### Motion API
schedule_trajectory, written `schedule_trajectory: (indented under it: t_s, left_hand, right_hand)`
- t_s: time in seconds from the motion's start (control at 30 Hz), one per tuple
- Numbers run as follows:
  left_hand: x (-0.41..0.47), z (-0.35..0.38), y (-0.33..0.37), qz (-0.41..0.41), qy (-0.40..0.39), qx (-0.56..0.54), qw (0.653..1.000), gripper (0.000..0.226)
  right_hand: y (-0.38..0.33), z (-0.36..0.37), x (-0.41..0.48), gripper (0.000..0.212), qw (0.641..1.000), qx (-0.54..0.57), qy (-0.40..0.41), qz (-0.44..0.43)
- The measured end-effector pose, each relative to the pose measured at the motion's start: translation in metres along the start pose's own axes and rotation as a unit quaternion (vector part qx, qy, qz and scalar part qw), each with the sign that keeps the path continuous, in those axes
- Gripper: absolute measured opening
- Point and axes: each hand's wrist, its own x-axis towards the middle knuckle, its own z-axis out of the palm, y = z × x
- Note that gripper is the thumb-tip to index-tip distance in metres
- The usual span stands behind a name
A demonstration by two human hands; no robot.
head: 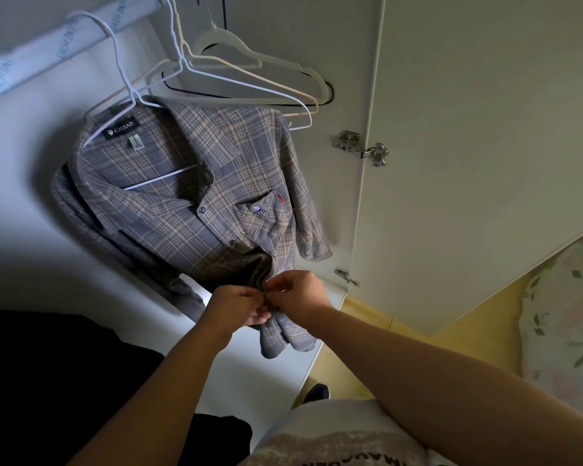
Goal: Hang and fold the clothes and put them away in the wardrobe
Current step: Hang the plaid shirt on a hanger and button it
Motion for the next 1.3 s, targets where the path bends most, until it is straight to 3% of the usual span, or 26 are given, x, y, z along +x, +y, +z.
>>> schedule_trajectory:
  t_s: [0.17,0.4,0.57,0.73,1.0,1.3]
  left_hand:
    - [-0.005,0.007,0.002,-0.086,-0.029,-0.097,0.991,0.016]
    - [0.001,0.006,-0.002,-0.091,-0.052,-0.137,0.985,0.036]
    - [0.008,0.005,-0.008,-0.131,-0.018,-0.199,0.971,0.025]
    - [0.010,0.011,-0.010,-0.132,0.009,-0.181,0.974,0.013]
    - [0.015,0.018,-0.013,-0.148,0.027,-0.201,0.968,0.013]
    - [0.020,0.008,-0.018,-0.119,0.009,-0.208,0.971,0.018]
  right_hand:
    - [0.003,0.000,0.000,0.021,0.996,-0.073,0.002,-0.041]
    - [0.004,0.004,0.002,0.021,0.987,-0.138,-0.012,-0.085]
    - [0.004,0.008,0.001,0.025,0.987,-0.127,-0.005,-0.096]
    - [0.007,0.012,0.003,0.019,0.978,-0.169,-0.002,-0.125]
    - [0.018,0.005,0.004,0.009,0.973,-0.190,-0.013,-0.131]
    - [0.016,-0.002,-0.001,0.021,0.977,-0.170,-0.053,-0.119]
